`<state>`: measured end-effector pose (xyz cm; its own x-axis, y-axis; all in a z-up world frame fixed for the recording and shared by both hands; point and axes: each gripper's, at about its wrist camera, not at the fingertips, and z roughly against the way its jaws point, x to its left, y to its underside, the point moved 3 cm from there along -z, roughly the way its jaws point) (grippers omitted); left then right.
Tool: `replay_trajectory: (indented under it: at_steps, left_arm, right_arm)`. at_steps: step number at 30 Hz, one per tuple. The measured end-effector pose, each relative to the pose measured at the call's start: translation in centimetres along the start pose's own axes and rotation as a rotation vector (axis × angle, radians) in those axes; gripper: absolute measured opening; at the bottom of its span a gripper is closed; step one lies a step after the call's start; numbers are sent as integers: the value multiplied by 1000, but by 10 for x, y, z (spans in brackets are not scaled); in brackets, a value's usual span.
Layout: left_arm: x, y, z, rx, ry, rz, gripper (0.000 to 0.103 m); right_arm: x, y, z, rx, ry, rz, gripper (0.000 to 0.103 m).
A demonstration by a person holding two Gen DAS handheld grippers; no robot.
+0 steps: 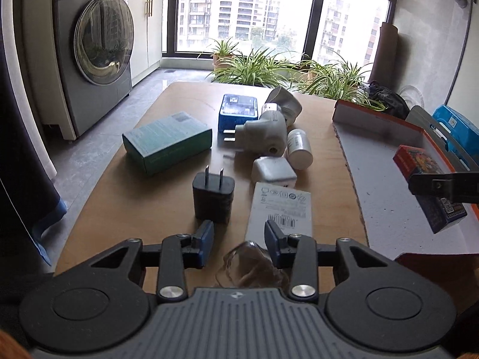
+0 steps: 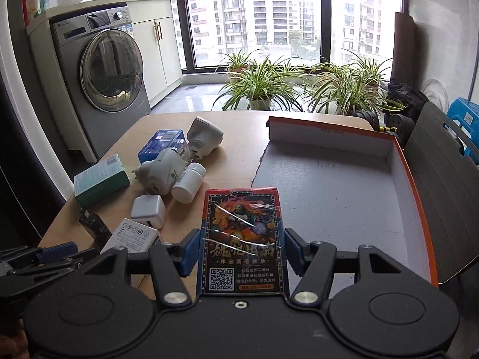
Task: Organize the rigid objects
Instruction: 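Lift the glass bottle with the left tool while the right tool lifts the card box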
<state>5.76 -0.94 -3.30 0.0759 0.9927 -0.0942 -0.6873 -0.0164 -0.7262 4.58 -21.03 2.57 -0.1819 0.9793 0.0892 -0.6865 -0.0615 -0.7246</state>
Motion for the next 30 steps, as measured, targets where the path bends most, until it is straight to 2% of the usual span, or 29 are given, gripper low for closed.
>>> replay_trajectory:
  at_steps: [1, 3, 5, 8, 13, 15, 17, 19, 24, 30]
  left_arm:
    - [2, 4, -2, 7, -2, 3, 43]
    - [5, 9, 0, -15, -27, -7, 67]
    - [6, 11, 4, -25, -17, -24, 68]
    - [11, 19, 15, -48, -4, -65, 83]
    - [20, 32, 31, -59, 39, -27, 88]
    - [13, 38, 25, -40, 45, -63, 88]
    - [5, 43, 18, -9, 43, -97, 82]
    - [1, 46, 18, -19, 29, -115, 82]
    - [4, 46, 18, -31, 18, -106, 82]
    - [-2, 31, 29, -73, 42, -94, 81]
  right_arm:
    - [-1, 2, -1, 4, -1, -2, 71]
    - [-1, 5, -1, 8, -4, -4, 71]
    - [-2, 6, -1, 8, -10, -7, 71]
    - [-3, 10, 3, -2, -14, -5, 71]
    - [-4, 13, 3, 1, -36, -17, 71]
    - [-1, 13, 3, 2, -43, -16, 71]
    - [2, 12, 5, -1, -49, -10, 71]
    - [3, 11, 7, -6, -50, -6, 71]
    - [-2, 8, 10, -18, -47, -26, 71]
    - [-4, 2, 13, -28, -44, -30, 71]
